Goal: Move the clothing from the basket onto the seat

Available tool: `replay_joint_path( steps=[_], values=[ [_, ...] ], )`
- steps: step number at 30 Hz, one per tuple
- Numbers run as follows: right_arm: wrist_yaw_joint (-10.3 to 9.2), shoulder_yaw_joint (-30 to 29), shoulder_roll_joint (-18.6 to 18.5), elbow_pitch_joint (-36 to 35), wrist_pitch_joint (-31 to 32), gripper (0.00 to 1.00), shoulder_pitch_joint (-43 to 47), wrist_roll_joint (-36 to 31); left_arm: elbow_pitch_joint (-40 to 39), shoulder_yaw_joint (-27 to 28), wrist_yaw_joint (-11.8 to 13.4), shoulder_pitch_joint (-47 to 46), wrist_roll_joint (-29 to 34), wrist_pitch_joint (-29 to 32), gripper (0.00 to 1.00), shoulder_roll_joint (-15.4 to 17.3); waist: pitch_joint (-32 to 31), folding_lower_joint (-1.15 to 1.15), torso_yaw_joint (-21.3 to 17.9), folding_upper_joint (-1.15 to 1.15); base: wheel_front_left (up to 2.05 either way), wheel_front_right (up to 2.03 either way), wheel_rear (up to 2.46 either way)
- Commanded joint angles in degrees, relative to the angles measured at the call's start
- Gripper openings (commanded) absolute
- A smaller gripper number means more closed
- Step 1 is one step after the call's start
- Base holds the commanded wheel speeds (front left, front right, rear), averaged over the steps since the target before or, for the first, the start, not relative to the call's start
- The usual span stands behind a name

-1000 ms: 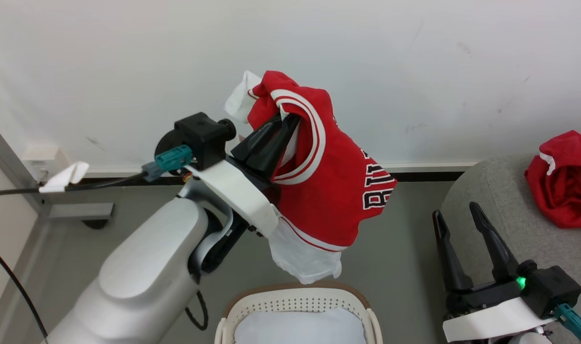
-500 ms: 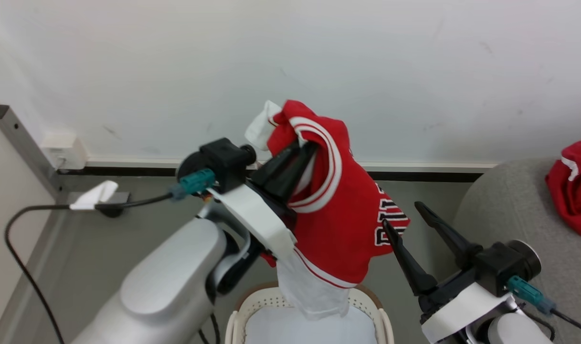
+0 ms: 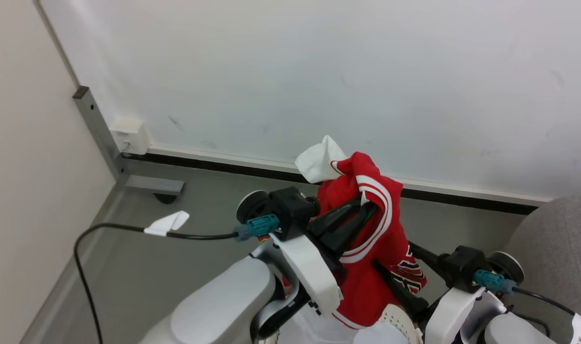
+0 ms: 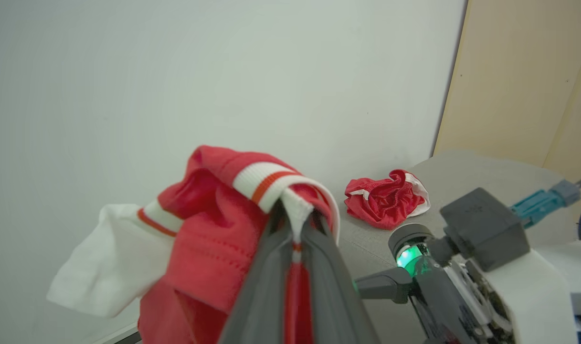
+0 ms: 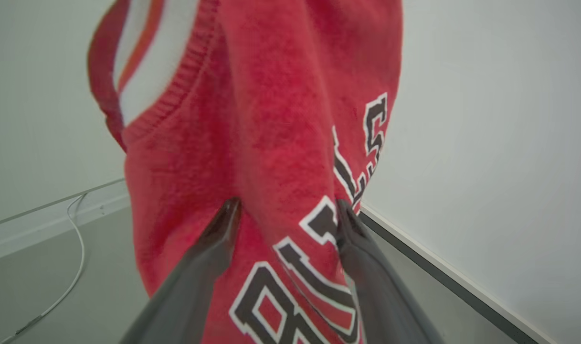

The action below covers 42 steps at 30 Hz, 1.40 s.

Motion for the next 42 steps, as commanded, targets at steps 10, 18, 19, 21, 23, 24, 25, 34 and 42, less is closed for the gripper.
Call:
replay_joint_path(
  steps=[10,18,19,21,23,24,25,34,42],
  values=[
    [-0.13,7.8,2.7,9.0,-4.8,1.00,-3.6,5.5,-0.6,-3.5,-1.2,-0.1,-0.4,0.7,0.00,-0.5,-1.3,-0.01,5.7,0.00,0.00,0.00,0.00],
    [-0.13,11.3,6.6,16.5,-9.9,0.00,-6.2,8.8,-0.8,-4.3,-1.2,-0.1,-1.0,1.0,0.00,0.3,-1.6,-0.01,6.7,0.00,0.00,0.00,0.00],
    [-0.13,11.4,7.0,17.1,-10.5,0.00,-6.3,9.4,-0.7,-4.3,-1.1,-0.1,-1.0,1.0,0.00,0.5,-1.6,-0.01,6.7,0.00,0.00,0.00,0.00],
    [-0.13,11.3,7.5,18.1,-11.6,0.00,-6.8,9.9,-0.6,-4.0,-0.8,0.1,-1.1,0.8,0.00,0.9,-1.6,-0.01,6.3,0.00,0.00,0.00,0.00],
    [-0.13,11.4,7.7,18.6,-12.2,0.00,-6.9,10.7,-0.4,-3.9,-0.5,0.3,-1.2,0.7,0.00,1.4,-1.5,-0.01,5.9,0.00,0.00,0.00,0.00],
    [-0.13,11.6,7.6,18.9,-12.5,0.00,-7.1,10.9,-0.3,-3.8,-0.4,0.3,-1.1,0.6,0.00,1.6,-1.4,-0.01,5.6,0.00,0.00,0.00,0.00],
    [-0.13,11.5,7.5,19.0,-12.6,0.00,-7.3,11.1,-0.2,-3.6,-0.2,0.5,-1.2,0.5,0.00,1.7,-1.4,-0.01,5.3,0.00,0.00,0.00,0.00],
    [-0.13,0.3,6.5,17.8,-13.5,0.00,-6.4,13.9,0.4,-2.9,1.5,2.8,-2.1,-0.5,0.23,3.4,-0.4,-0.01,-0.1,0.00,0.00,0.00,0.00],
    [-0.13,-16.5,8.3,11.9,-13.4,0.00,-3.5,7.4,-3.0,-4.2,2.1,3.7,-0.9,0.4,1.00,4.3,1.6,-0.01,-9.1,0.00,0.00,0.00,0.00]
  ],
)
